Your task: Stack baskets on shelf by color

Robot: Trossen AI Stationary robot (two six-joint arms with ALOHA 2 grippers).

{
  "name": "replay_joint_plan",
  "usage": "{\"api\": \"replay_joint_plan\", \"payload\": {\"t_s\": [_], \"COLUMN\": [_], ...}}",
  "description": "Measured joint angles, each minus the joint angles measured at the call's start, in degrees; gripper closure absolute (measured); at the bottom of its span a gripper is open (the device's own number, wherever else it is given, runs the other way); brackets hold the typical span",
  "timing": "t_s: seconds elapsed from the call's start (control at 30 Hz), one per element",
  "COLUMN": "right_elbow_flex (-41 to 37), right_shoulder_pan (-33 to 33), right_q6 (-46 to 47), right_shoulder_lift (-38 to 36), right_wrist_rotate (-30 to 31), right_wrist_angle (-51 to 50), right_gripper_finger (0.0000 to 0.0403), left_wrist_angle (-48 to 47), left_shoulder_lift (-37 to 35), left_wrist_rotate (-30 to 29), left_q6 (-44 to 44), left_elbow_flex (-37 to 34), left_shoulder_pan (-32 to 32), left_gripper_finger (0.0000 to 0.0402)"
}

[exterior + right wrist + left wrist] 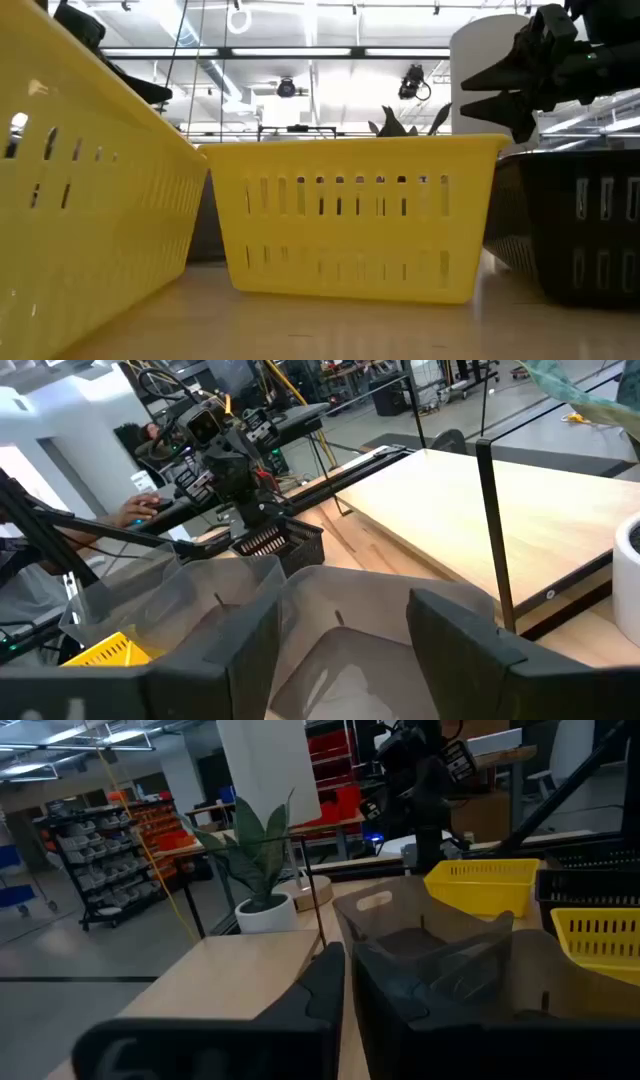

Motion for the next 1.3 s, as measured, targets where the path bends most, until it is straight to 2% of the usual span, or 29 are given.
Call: {"api": "replay_joint_plan", "payload": {"t_s": [0.3, 1.3], "right_elbow_flex": [0.0, 0.0], "right_shoulder_pan": [0.0, 0.0], "right_q6": [0.0, 0.0], "right_shoulder_lift": [0.0, 0.0], "right_wrist_rotate": [0.0, 0.0], "right_wrist_angle": [0.0, 0.0], "right_gripper_finger": [0.0182, 0.0182], "left_wrist_angle": [0.0, 0.0], "left_shoulder_lift": [0.0, 0.0], "left_wrist_rotate": [0.0, 0.0], "left_q6": [0.0, 0.0], "left_elbow_flex": [0.0, 0.0], "left_shoulder_pan": [0.0, 0.0], "left_gripper_finger": [0.0363, 0.0372]}}
